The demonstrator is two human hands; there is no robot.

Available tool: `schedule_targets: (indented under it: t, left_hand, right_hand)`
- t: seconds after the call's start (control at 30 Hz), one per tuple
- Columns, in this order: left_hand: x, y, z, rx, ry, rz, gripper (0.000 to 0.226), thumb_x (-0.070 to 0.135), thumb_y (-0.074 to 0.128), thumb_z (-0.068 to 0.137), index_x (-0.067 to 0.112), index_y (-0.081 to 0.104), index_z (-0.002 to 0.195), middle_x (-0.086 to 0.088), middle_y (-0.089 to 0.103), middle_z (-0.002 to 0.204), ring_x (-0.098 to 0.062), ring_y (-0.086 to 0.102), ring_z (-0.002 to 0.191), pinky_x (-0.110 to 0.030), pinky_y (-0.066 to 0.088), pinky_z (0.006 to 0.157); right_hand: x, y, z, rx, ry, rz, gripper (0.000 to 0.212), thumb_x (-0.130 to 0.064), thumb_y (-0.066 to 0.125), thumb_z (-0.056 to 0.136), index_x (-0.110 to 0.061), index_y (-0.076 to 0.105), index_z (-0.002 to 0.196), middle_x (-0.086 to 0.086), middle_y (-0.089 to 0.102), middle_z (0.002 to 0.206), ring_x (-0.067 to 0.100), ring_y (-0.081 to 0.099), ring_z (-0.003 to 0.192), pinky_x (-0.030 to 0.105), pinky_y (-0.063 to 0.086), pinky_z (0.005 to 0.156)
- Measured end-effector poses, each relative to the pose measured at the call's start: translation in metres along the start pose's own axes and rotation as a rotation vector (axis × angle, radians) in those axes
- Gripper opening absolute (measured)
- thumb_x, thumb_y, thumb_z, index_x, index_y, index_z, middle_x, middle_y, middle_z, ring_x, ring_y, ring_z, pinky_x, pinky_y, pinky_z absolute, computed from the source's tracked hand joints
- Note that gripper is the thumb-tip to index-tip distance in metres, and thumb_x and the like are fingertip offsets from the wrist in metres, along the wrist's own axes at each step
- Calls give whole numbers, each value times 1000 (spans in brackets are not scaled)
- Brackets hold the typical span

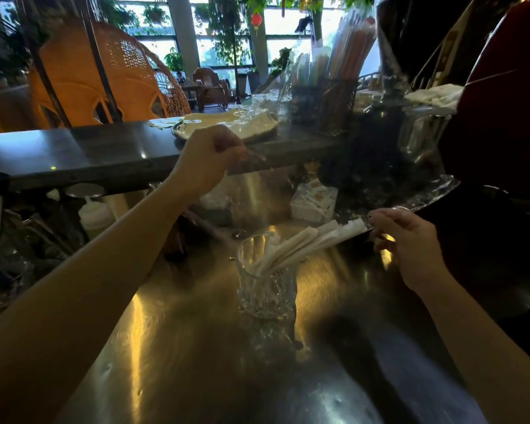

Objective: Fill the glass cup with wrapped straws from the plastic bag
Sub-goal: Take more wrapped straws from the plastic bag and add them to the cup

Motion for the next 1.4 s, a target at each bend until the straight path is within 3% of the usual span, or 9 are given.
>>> schedule_targets:
  t: [0.1,0.33,0.47,0.63,0.8,0.93,1.1,1.27,1.4]
  left_hand:
    - [-2,-3,-2,-17,-36,-31,11,10,61,85,16,61,76,4,61,70,-6,59,67,-25,46,71]
    - [-17,-13,-7,24,-75,-9,14,15,62,87,3,65,93,1,64,74,-13,63,72,-29,49,78]
    - [-24,-16,-11,25,-128,-22,2,13,62,85,13,64,85,5,64,72,-8,63,69,-26,48,73]
    - [-30,-15,-18,137,-211,-135,16,13,63,83,26,63,74,9,64,77,5,63,64,-17,44,66]
    - [-34,-15,-23,-17,-251,-189,13,11,62,84,20,65,75,-1,66,77,-15,65,77,-32,52,79]
    - [-42,-22,-21,185,-274,-179,17,16,62,85,28,62,73,7,65,72,4,64,60,-17,51,58]
    - [-49,-30,-23,148,-362,-284,17,11,62,85,22,63,72,1,65,74,-9,66,67,-29,53,75]
    - [-55,-36,-28,143,-393,-297,11,15,60,86,19,64,77,-3,66,80,-16,64,77,-29,50,71]
    - [-61,-25,-30,7,-454,-178,10,21,59,87,23,59,78,-1,65,78,-13,64,73,-22,47,61]
  right_hand:
    - [-7,7,8,11,-32,-43,5,-11,63,82,-14,67,82,5,64,77,10,59,63,18,50,48]
    - [-20,20,20,-10,-95,-42,14,-9,63,82,-20,67,75,3,63,76,11,58,63,18,50,50]
    - [-20,26,17,-59,-144,-23,18,-9,62,82,-25,68,76,-8,69,69,5,62,65,16,52,58]
    - [-11,28,14,-96,-103,-56,17,-8,60,84,-23,67,81,-7,69,72,4,62,68,18,51,61]
    - [-26,34,27,-37,-135,-122,17,-8,59,85,-20,65,75,0,62,72,2,58,60,21,46,59]
    - [-48,45,44,-70,-214,-138,19,-7,62,83,-21,65,71,-7,64,62,4,55,57,17,45,54]
    - [-55,61,55,-87,-254,-175,21,-8,64,82,-22,64,67,-10,63,52,4,53,50,15,43,49]
    - [-54,69,56,-115,-229,-156,15,-9,62,84,-18,62,72,-1,61,66,1,53,53,14,43,51]
    - [-41,75,50,-307,-83,-231,12,0,61,82,-2,63,94,5,61,82,13,57,76,22,45,69]
Point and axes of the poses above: each hand's wrist, its own z-axis towards the middle knuckle, its own y-axis out of the palm, x = y × z, the point moved 1 cm from there along z, towards the middle knuckle
